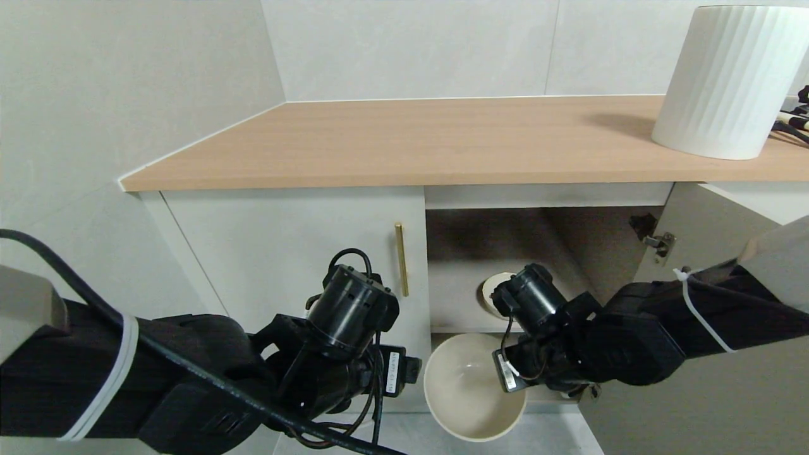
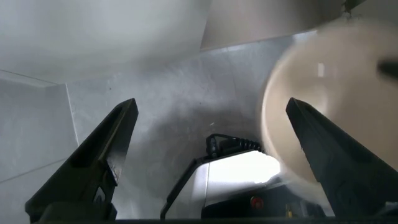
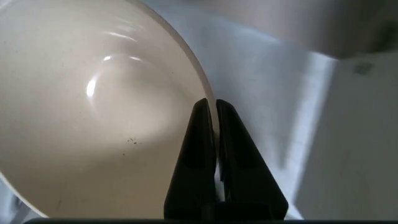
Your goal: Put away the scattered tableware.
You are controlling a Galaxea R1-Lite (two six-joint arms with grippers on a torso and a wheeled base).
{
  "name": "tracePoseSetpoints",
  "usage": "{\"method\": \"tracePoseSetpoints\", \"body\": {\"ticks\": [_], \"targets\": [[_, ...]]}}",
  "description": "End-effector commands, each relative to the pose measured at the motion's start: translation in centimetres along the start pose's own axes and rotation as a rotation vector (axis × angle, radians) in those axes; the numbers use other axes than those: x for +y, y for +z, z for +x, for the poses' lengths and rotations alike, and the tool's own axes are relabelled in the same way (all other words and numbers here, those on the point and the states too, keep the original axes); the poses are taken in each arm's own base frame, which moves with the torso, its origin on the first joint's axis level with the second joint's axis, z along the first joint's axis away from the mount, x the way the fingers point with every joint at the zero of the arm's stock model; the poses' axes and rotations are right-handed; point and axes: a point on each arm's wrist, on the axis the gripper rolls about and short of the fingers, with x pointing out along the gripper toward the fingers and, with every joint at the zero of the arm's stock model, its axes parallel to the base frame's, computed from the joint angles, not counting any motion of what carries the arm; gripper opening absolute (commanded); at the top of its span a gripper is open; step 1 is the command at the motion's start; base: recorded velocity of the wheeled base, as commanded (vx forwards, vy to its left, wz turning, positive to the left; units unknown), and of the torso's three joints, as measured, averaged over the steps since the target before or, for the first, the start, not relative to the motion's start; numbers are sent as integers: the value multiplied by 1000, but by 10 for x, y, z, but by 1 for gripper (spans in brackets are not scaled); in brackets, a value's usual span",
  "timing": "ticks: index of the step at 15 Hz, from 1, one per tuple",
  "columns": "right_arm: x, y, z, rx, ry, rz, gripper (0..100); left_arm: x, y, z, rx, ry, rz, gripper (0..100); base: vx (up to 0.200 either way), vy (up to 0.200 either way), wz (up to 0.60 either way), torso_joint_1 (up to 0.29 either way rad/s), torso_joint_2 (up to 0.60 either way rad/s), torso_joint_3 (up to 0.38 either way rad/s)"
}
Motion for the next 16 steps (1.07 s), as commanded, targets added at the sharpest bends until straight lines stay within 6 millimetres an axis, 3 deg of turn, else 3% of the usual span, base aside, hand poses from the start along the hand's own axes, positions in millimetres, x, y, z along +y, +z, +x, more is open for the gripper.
{"method": "tracePoseSetpoints", "body": {"ticks": [1, 7, 16], "targets": [[-20, 13, 23, 2, -71, 84, 0, 0, 0, -1, -3, 0, -2, 100, 0, 0, 0, 0, 0, 0], [-62, 64, 48, -139, -124, 441, 0, 0, 1, -2, -7, -2, -3, 100, 0, 0, 0, 0, 0, 0], [-93, 91, 100, -218, -166, 659, 0, 0, 1, -1, -5, -1, -2, 100, 0, 0, 0, 0, 0, 0]]}}
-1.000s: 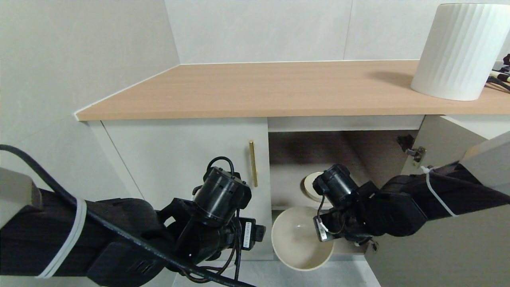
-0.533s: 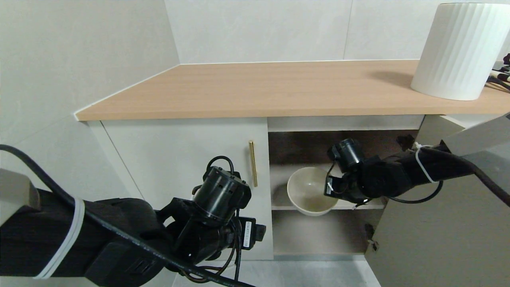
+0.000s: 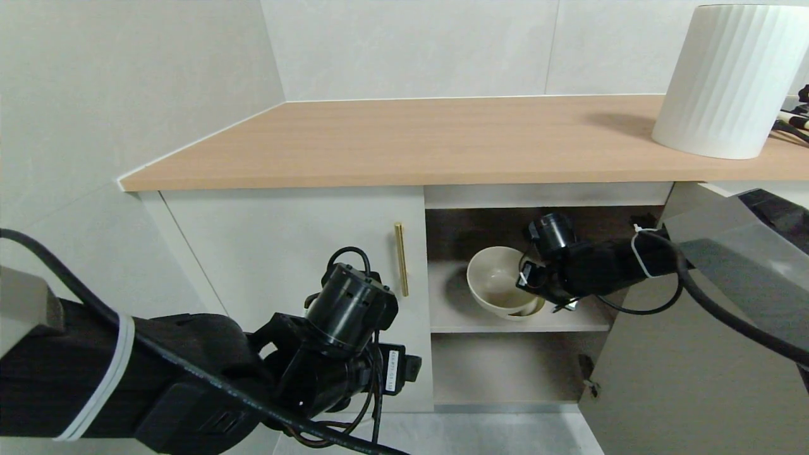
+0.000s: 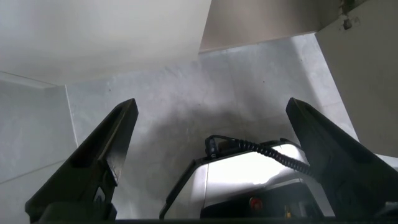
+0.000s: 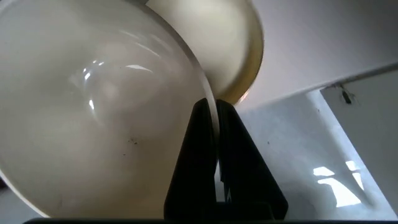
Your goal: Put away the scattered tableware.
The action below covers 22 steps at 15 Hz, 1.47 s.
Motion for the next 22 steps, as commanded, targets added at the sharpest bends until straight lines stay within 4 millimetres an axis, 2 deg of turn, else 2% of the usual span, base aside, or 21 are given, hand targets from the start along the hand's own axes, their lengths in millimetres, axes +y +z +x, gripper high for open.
{"method": "tracePoseSetpoints", "body": {"ticks": [1, 6, 10, 18, 19, 22], "targets": [[-5, -2, 23, -8, -39, 21, 0, 0, -1, 1, 3, 2, 1, 100, 0, 0, 0, 0, 0, 0], [-11, 9, 38, -34, -58, 51, 0, 0, -1, 2, 7, 2, 2, 100, 0, 0, 0, 0, 0, 0], [-15, 7, 47, -32, -71, 54, 0, 0, -1, 2, 6, 4, 2, 100, 0, 0, 0, 0, 0, 0], [-15, 7, 49, -44, -87, 54, 0, 0, -1, 2, 5, 4, 0, 100, 0, 0, 0, 0, 0, 0], [-15, 7, 49, -43, -88, 53, 100, 0, -1, 2, 6, 5, 1, 100, 0, 0, 0, 0, 0, 0], [-15, 6, 49, -37, -89, 50, 100, 0, -1, 2, 5, 4, 0, 100, 0, 0, 0, 0, 0, 0]]}}
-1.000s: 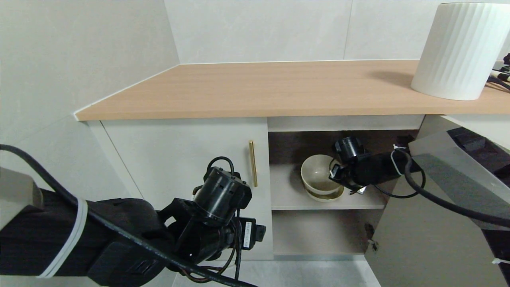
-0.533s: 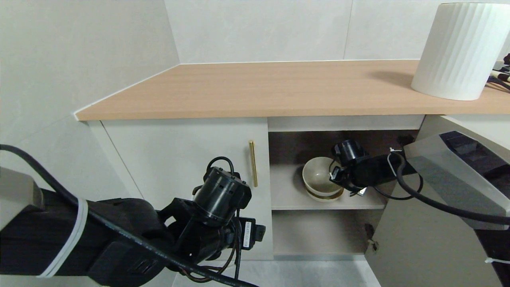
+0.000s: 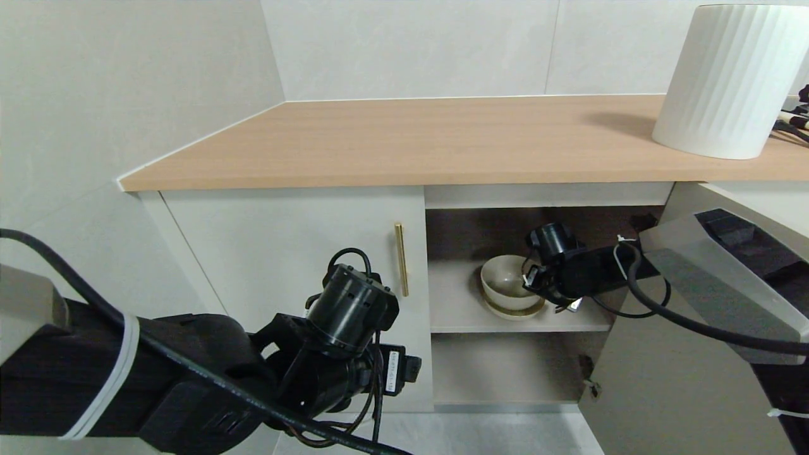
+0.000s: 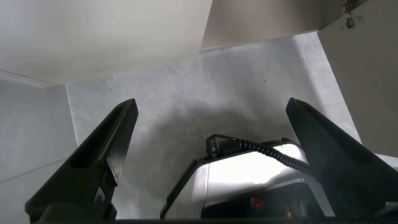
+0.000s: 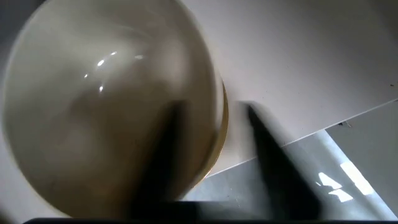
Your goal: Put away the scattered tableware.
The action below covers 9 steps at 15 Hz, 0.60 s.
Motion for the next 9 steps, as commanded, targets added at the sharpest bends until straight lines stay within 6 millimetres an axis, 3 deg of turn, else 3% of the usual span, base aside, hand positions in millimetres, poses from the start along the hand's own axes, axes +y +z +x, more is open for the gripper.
{"method": "tracePoseSetpoints", "body": {"ticks": [1, 5, 7, 9], "targets": [[0, 0, -1, 1, 1, -1, 100, 0, 0, 0, -1, 0, -1, 100, 0, 0, 0, 0, 0, 0], [-2, -3, -7, 12, -5, -11, 100, 2, 3, -3, -12, -1, -12, 100, 0, 0, 0, 0, 0, 0], [-5, -5, -21, 29, -4, -27, 100, 9, 12, -16, -56, -7, -40, 100, 0, 0, 0, 0, 0, 0], [-12, -7, -65, 79, 48, -95, 100, 24, 15, -43, -111, -6, -33, 100, 0, 0, 0, 0, 0, 0]]}}
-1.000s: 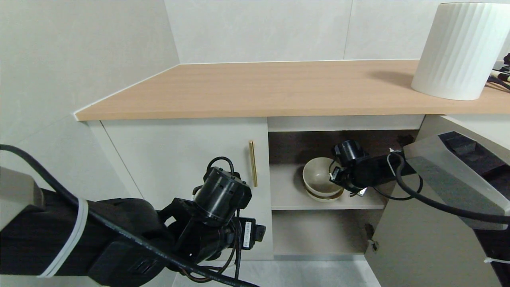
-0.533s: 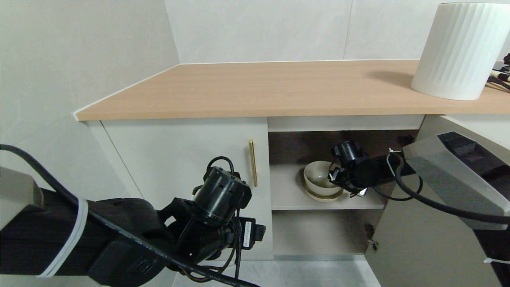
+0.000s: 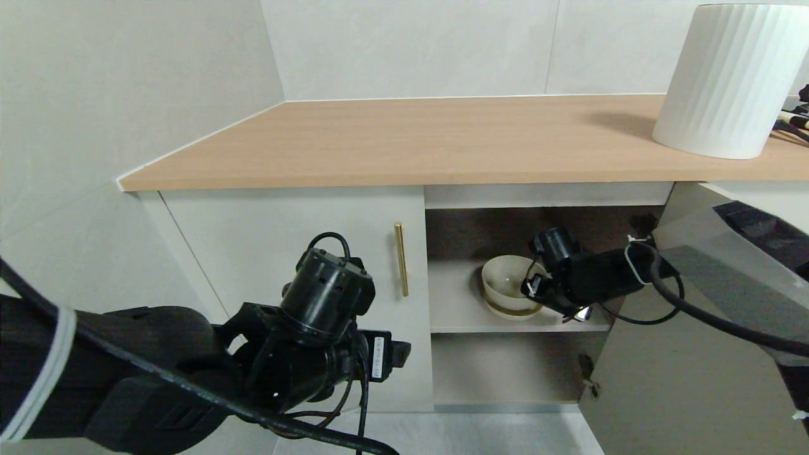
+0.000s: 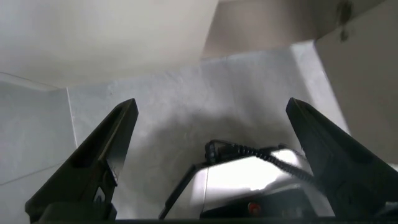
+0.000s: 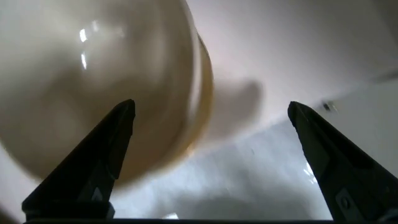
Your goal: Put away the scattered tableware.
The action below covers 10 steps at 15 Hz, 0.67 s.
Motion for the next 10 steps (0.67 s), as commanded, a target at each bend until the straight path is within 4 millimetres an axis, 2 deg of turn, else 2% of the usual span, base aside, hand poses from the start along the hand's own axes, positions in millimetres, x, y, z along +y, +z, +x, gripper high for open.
{"method": "tracePoseSetpoints", "body": {"ticks": [1, 3, 4, 5, 8, 9, 10], "targets": [[-6, 0, -63, 42, 99, -72, 100, 20, 6, -32, -72, 4, 19, 100, 0, 0, 0, 0, 0, 0], [-17, -5, -110, 77, 187, -125, 100, 35, 9, -53, -126, 14, 43, 100, 0, 0, 0, 0, 0, 0], [-28, -7, -148, 54, 237, -200, 100, 44, 11, -72, -176, 8, 44, 100, 0, 0, 0, 0, 0, 0], [-37, -11, -171, 40, 266, -241, 100, 49, 10, -82, -199, 3, 34, 100, 0, 0, 0, 0, 0, 0], [-55, -26, -224, 6, 354, -303, 100, 66, 1, -95, -219, 35, 2, 100, 0, 0, 0, 0, 0, 0], [-58, -27, -228, 4, 361, -307, 100, 68, -1, -96, -218, 40, -1, 100, 0, 0, 0, 0, 0, 0], [-66, -34, -242, -1, 381, -336, 100, 74, -4, -100, -225, 52, -12, 100, 0, 0, 0, 0, 0, 0]]}}
